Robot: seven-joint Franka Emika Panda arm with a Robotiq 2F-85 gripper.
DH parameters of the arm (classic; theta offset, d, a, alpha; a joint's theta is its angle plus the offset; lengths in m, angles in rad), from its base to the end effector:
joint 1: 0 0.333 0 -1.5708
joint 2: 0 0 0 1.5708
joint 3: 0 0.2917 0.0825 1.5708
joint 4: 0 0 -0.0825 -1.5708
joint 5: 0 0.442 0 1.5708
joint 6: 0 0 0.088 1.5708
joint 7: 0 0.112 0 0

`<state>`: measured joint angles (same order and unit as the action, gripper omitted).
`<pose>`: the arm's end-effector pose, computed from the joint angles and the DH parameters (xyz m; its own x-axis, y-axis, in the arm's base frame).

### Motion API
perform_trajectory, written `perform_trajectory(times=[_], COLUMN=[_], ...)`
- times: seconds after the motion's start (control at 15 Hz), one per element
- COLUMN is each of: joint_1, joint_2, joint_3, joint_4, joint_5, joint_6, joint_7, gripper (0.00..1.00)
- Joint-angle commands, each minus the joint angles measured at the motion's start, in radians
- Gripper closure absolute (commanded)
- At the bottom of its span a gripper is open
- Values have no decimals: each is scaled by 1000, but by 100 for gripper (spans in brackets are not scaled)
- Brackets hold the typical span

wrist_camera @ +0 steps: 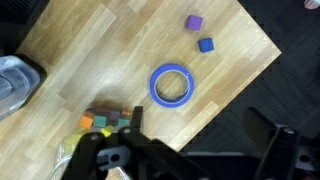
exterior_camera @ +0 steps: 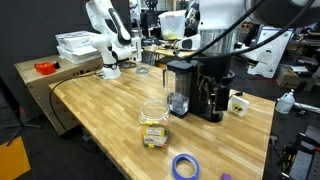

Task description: Move the blue masking tape from the left to the right

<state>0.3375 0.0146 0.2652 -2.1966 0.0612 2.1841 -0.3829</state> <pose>0.4726 0.3283 0.3115 0.5818 0.8133 -0.0058 0.8117 -0.5810 -0.0594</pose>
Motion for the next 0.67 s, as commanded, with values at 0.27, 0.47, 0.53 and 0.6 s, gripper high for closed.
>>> perform_trajectory(times=[0.27,0.47,0.53,0.6], joint_1=[-22,-26,-24,-22], joint_2=[14,41,58,77], joint_3=[8,4,5,5], joint_4=[7,7,8,8], joint_5=[5,-25,-45,-57], joint_6=[22,32,31,30], joint_7=[168,293,329,357], gripper=[0,0,0,0])
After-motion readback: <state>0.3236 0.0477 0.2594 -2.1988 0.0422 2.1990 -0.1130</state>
